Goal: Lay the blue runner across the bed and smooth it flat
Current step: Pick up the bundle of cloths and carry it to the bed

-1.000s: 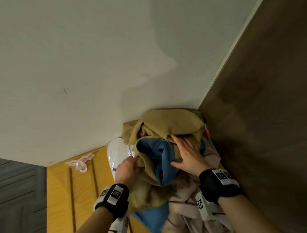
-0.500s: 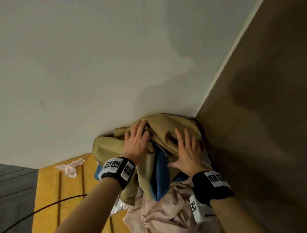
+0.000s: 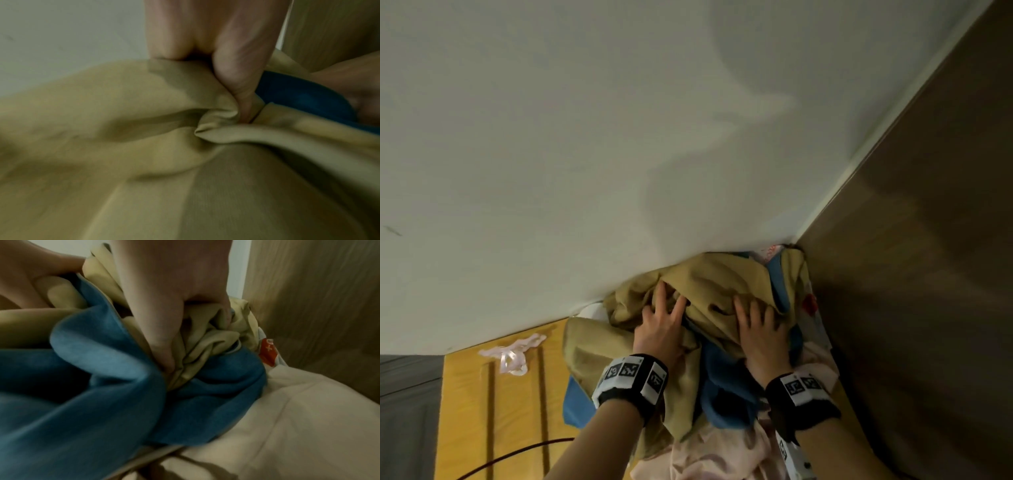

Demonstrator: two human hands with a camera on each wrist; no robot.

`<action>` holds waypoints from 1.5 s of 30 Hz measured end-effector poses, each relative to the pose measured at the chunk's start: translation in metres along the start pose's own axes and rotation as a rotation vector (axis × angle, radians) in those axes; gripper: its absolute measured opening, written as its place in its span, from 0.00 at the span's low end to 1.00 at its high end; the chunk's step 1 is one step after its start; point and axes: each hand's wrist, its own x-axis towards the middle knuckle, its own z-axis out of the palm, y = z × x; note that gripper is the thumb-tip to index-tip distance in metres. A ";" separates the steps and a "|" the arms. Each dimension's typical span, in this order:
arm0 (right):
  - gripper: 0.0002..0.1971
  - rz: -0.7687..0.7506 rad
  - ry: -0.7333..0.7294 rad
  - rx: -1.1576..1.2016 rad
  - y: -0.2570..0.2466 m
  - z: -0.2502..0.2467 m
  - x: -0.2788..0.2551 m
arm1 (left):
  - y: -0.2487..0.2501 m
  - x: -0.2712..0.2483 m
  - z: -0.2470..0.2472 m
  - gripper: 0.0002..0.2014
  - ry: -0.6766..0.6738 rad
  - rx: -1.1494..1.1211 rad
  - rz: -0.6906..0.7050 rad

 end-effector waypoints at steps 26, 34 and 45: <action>0.26 -0.047 0.502 0.995 0.010 -0.180 -0.133 | 0.013 -0.123 -0.143 0.28 0.479 -0.618 0.269; 0.30 0.011 0.686 1.142 0.017 -0.201 -0.223 | 0.040 -0.197 -0.191 0.25 0.615 -0.597 0.546; 0.28 0.398 0.895 1.174 0.010 -0.121 -0.434 | 0.106 -0.330 -0.142 0.20 0.387 -0.584 1.049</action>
